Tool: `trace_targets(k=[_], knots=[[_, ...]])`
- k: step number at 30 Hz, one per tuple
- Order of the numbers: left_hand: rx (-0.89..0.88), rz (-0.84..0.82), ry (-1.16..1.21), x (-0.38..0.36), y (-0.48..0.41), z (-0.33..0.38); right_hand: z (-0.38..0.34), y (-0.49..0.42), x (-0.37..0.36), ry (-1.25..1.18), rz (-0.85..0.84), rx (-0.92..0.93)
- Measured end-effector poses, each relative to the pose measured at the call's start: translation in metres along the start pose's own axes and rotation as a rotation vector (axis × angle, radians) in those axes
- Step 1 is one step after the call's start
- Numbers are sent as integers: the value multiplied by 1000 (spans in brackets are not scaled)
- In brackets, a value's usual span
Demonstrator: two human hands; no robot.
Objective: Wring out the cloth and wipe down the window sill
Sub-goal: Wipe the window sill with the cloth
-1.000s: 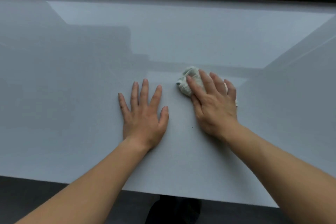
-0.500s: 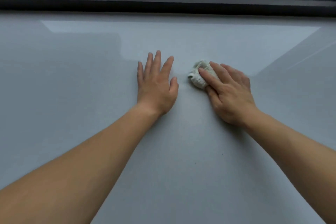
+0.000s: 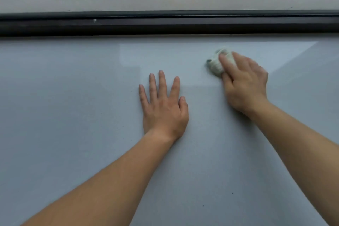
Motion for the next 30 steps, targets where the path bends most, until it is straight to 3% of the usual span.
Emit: trace_targets(k=[2, 3, 8, 9, 13, 17, 21, 27, 30], knots=[[3, 0, -2, 0, 0, 0, -7, -14, -2, -51, 48, -198], [5, 1, -3, 0, 0, -1, -21, -13, -7, -42, 45, -205], [1, 16, -4, 1, 0, -1, -75, -6, -17, 53, -14, 272], [1, 16, -5, 1, 0, -1, -67, -20, -14, 56, -7, 267], [-2, 24, -8, 2, 2, 0, -55, -54, -11, 0, 27, -28], [6, 16, -14, 1, 3, 0, -111, -34, -22, 43, -6, 295], [-1, 8, -15, 0, 3, -2, -96, -42, -15, 43, 9, 348], [-2, -5, -10, -2, 4, -2, 33, -66, 15, 35, 76, 33], [2, -7, -4, -3, 4, -2, 55, -46, 14, -23, 130, -179]])
Point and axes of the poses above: each hand's wrist, its own y-axis away from the middle knuckle, its own x-axis out of the back of the hand, z = x × y, the point moved 9 cm from there along -y, towards the middle knuckle, and after that the axes turned 8 degrees about -x, right-handed, at the moved point
